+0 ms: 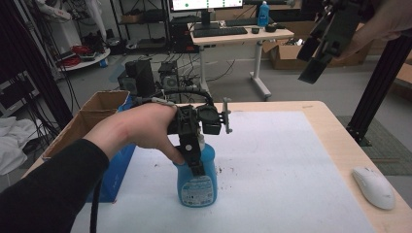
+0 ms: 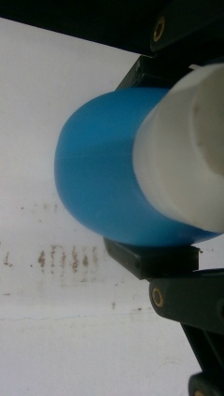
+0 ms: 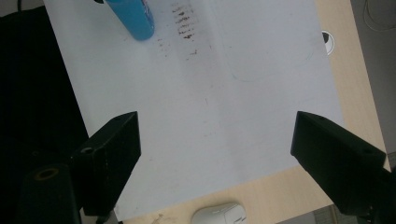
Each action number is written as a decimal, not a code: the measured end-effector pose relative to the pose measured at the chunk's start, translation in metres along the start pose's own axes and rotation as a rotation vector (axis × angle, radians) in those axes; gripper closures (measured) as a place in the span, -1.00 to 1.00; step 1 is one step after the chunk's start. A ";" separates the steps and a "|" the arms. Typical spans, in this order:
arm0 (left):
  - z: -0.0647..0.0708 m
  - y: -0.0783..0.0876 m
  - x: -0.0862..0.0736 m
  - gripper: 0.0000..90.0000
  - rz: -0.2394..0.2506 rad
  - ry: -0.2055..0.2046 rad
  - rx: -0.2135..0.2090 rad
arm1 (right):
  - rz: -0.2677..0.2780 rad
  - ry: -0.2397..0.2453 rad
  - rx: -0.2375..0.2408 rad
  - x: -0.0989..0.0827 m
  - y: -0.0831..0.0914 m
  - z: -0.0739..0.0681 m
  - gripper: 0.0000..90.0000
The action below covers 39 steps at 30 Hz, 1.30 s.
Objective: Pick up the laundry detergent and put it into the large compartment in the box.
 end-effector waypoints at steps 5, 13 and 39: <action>0.000 0.000 0.000 -0.18 -0.003 -0.002 0.004 | 0.000 -0.001 0.000 0.000 0.000 0.000 -0.64; 0.000 0.000 0.001 -0.17 -0.014 0.001 -0.001 | 0.001 -0.001 0.001 -0.002 0.000 0.000 -0.64; -0.015 0.051 -0.004 -0.16 0.002 0.216 -0.009 | 0.007 -0.007 -0.003 -0.004 0.002 0.003 -0.63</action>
Point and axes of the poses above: each handheld gripper's, and its own axes: y roughly backward along the jaws, x roughly out of its top, z roughly to its right, the point moved 3 cm from there along -y, roughly forward along the jaws, and after that the axes turned 2 degrees about -x, right-handed, at the moved point
